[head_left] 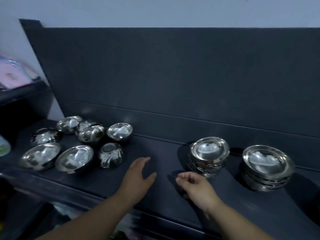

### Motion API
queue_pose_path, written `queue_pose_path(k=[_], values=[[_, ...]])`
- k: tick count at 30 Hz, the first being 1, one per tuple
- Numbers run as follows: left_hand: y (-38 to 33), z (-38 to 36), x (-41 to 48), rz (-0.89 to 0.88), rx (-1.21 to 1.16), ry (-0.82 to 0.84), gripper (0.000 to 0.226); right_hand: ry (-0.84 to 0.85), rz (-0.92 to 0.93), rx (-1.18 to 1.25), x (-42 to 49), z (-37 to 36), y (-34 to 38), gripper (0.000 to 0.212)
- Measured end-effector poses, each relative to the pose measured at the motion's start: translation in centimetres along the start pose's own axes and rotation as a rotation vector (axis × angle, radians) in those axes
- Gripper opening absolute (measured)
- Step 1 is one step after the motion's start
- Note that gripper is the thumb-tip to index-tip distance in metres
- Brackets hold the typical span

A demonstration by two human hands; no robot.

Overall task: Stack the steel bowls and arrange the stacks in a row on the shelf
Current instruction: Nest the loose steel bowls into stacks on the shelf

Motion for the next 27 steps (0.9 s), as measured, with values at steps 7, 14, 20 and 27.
queue_pose_path(k=[7,14,20,27], values=[[3.4,10.7,0.6,-0.144,0.060,-0.159,0.055,0.005,0.049,-0.069,1.7,-7.0,5.4,0.016],[8.9,21.9,2.6,0.004,0.165,-0.247,0.075,-0.034,0.152,-0.281,4.9,-16.0,11.6,0.028],[12.2,24.0,4.1,0.127,0.156,-0.040,0.084,-0.132,0.258,-0.575,7.1,-20.6,14.1,0.073],[12.5,24.3,4.6,0.095,0.168,0.082,0.079,0.011,0.199,-0.854,9.1,-22.2,14.4,0.111]])
Point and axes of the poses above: each hand's wrist, its own x-axis towards the middle knuckle, its own z-axis out of the back of the hand, y = z × x, the point moved 3 cm from there along x, towards the middle knuckle, and after that the axes turned 15 degrees about -x, right-handed, at the moved point
